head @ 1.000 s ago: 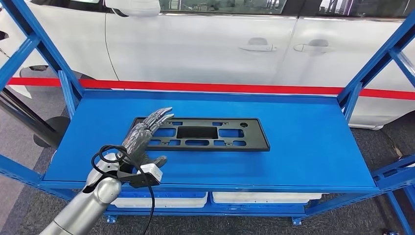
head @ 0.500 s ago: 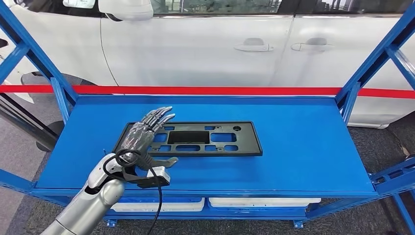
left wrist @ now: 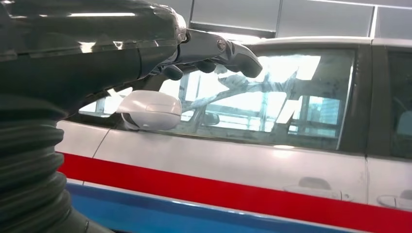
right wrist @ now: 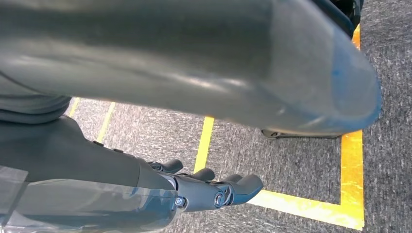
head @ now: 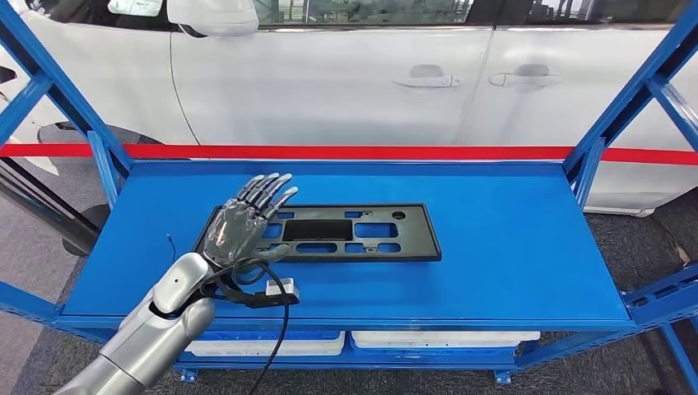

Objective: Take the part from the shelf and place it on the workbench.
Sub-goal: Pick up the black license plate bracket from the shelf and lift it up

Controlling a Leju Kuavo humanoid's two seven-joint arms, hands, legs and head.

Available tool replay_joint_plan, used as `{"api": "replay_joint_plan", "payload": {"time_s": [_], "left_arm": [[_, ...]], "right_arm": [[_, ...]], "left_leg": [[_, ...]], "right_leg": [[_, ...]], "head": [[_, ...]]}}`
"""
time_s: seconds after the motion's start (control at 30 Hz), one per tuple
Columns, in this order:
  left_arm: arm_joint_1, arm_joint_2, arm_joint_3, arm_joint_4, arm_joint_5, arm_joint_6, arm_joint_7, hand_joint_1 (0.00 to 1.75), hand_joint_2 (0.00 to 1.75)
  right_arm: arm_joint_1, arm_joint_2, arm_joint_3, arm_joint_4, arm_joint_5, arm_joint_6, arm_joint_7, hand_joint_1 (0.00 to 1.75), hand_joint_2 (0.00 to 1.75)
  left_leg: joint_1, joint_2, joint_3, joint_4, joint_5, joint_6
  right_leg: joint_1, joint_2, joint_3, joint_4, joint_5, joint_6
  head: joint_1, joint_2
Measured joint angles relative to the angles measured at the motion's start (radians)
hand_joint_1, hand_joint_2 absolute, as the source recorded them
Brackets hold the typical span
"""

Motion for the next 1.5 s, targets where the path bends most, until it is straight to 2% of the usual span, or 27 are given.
{"api": "replay_joint_plan", "payload": {"time_s": [0.17,0.37,0.63,0.83,1.1,1.33,1.5], "left_arm": [[-0.017,0.0,-0.023,0.029,0.075,-0.043,-0.054,0.0,1.75],[-0.016,0.0,-0.029,0.035,0.405,-0.199,-0.238,0.0,1.75],[-0.013,0.0,-0.027,0.032,0.477,-0.243,-0.276,0.0,1.75],[0.03,0.004,0.012,-0.076,0.763,-0.429,-0.394,0.0,1.75],[0.036,0.009,0.014,-0.107,0.738,-0.413,-0.395,0.0,1.75],[0.017,0.018,-0.002,-0.084,0.433,-0.291,-0.343,0.0,1.75],[-0.014,0.025,-0.051,-0.044,0.319,-0.273,-0.311,0.0,1.75]], "right_arm": [[0.0,0.0,0.003,0.0,0.0,0.001,0.005,0.0,0.0],[-0.001,0.0,0.007,0.0,0.0,0.003,0.001,0.0,0.0],[-0.001,0.0,0.01,0.0,0.0,0.003,-0.001,0.0,0.0],[-0.001,0.0,0.022,0.0,0.002,0.001,-0.005,0.0,0.0],[-0.001,0.0,0.026,0.0,0.002,0.001,-0.005,0.0,0.0],[-0.002,0.0,0.028,0.0,0.002,0.005,-0.004,0.0,0.0],[-0.004,0.0,0.03,0.0,0.002,0.008,-0.002,0.0,0.0]], "left_leg": [[-0.001,0.0,0.0,0.0,0.0,0.0],[-0.001,0.0,0.0,0.001,0.0,0.0],[-0.001,0.0,0.0,0.001,0.0,0.001],[-0.001,0.0,0.001,0.0,-0.001,0.001],[-0.001,0.0,0.001,0.0,-0.001,0.001],[-0.001,0.0,0.002,0.0,-0.001,0.001],[-0.001,0.0,0.002,0.001,-0.001,0.001]], "right_leg": [[-0.001,0.0,0.001,0.0,0.0,0.0],[-0.001,0.0,0.001,0.0,0.0,0.0],[-0.001,0.0,0.001,0.0,0.0,0.0],[-0.002,-0.001,0.002,0.0,0.0,0.0],[-0.002,-0.001,0.003,0.0,0.0,0.0],[-0.002,-0.001,0.003,0.0,0.0,0.0],[-0.002,-0.001,0.003,0.0,0.0,0.0]], "head": [[0.0,0.0],[0.0,0.0],[0.0,0.0],[0.0,0.0],[0.0,0.0],[0.0,0.0],[0.0,0.0]]}}
